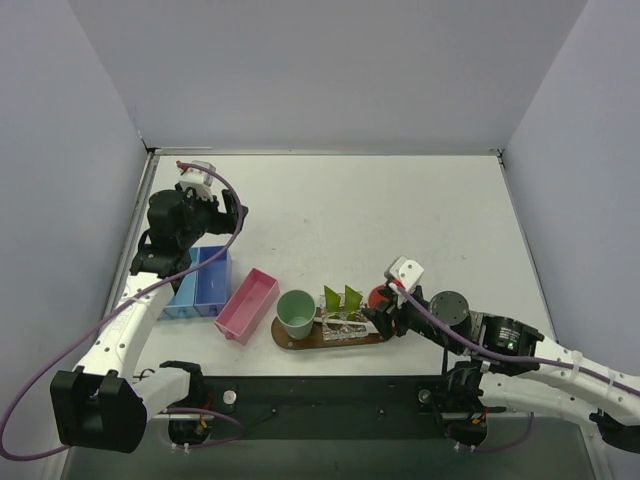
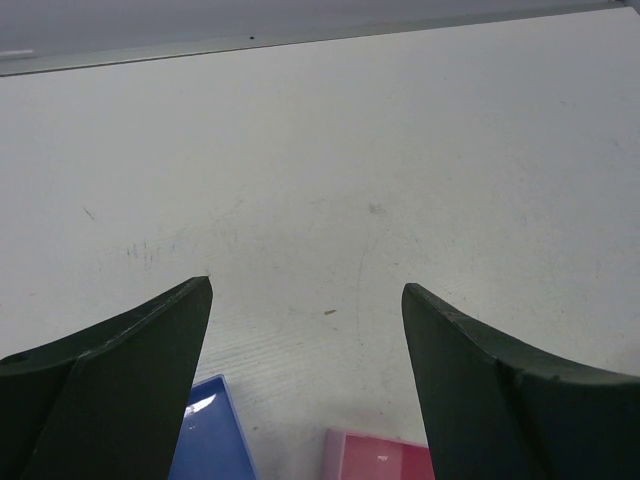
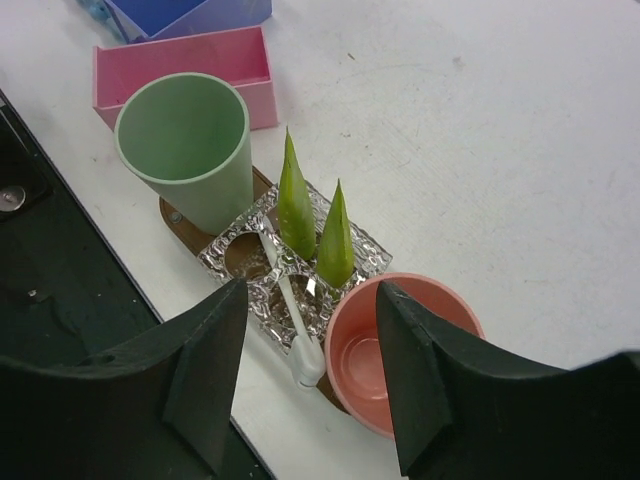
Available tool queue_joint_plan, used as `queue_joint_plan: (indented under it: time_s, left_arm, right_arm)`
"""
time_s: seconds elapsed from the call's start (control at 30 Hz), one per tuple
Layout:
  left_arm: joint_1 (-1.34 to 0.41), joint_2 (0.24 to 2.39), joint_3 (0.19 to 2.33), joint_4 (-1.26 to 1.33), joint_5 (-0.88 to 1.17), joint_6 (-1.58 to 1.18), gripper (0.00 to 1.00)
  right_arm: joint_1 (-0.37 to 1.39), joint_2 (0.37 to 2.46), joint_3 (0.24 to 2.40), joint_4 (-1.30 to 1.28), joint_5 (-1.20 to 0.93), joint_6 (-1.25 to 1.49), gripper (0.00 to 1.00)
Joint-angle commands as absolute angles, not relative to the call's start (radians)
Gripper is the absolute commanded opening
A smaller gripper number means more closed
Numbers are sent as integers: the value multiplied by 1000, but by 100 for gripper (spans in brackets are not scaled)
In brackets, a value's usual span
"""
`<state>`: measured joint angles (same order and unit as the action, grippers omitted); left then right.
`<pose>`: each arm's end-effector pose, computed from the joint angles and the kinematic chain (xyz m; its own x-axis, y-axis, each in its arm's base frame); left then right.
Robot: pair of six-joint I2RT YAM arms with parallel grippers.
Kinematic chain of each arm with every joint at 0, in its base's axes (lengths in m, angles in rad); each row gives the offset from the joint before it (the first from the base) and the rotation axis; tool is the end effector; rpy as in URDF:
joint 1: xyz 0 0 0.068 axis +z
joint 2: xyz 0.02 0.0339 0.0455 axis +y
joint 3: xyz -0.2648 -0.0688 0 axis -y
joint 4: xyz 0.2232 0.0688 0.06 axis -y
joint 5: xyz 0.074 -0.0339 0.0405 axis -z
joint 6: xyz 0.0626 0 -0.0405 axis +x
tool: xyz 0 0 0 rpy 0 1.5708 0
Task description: Prepare toiletry sets of a toothbrush and toothpaste on the tray
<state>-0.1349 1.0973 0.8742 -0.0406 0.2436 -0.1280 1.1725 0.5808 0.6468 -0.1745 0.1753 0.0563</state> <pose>0.2559 -0.0500 0.3232 -0.3023 -0.0840 -0.9495 0.3253 0.9272 -0.1856 0.0691 0.1361 0.3187 -0.0892 -0.0692 -0.9936 -0.8367 0.5465 0.0371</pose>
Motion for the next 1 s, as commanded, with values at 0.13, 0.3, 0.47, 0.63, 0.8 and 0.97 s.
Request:
queue_joint_plan:
  time_s: [0.13, 0.3, 0.47, 0.63, 0.8, 0.97]
  left_arm:
    - [-149, 1065, 888, 2, 256, -135, 87]
    - [-156, 1063, 897, -32, 253, -140, 87]
    - [-155, 1058, 905, -93, 210, -169, 87]
    - [-92, 1025, 891, -240, 95, -253, 87]
    - [105, 1023, 856, -408, 87, -336, 83]
    - [189, 1017, 873, -520, -118, -281, 79]
  right_arm:
    - [1177, 641, 753, -407, 213, 438, 44]
    - [1177, 630, 699, -365, 247, 506, 44]
    - [1117, 661, 765, -361, 253, 427, 46]
    - [918, 744, 900, -354, 50, 368, 47]
    - [769, 819, 994, -347, -95, 293, 47]
    - [623, 862, 1034, -305, -224, 267, 47]
